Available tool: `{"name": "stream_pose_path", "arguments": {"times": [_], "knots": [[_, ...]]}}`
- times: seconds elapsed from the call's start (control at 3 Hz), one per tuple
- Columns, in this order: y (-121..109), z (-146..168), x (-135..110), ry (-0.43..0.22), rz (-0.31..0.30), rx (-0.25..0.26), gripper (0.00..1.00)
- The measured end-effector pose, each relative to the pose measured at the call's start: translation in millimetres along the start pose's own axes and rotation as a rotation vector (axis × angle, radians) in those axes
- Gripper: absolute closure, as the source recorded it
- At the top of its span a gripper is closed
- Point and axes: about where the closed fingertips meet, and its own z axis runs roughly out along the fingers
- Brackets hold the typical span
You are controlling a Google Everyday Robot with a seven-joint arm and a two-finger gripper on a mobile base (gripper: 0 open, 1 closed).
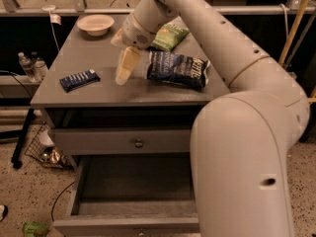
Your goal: Place rxbar blueberry into middle drawer
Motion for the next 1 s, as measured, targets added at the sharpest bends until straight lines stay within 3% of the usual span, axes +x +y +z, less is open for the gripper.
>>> {"name": "stream_pose_path", "arguments": {"times": [0.67,1.0], "knots": [[-15.0,46.3,-17.4,-0.025,0.071,-0.042,0.00],[-15.9,66.4,-29.4,-0.012,0.076,-0.076,0.00]]}}
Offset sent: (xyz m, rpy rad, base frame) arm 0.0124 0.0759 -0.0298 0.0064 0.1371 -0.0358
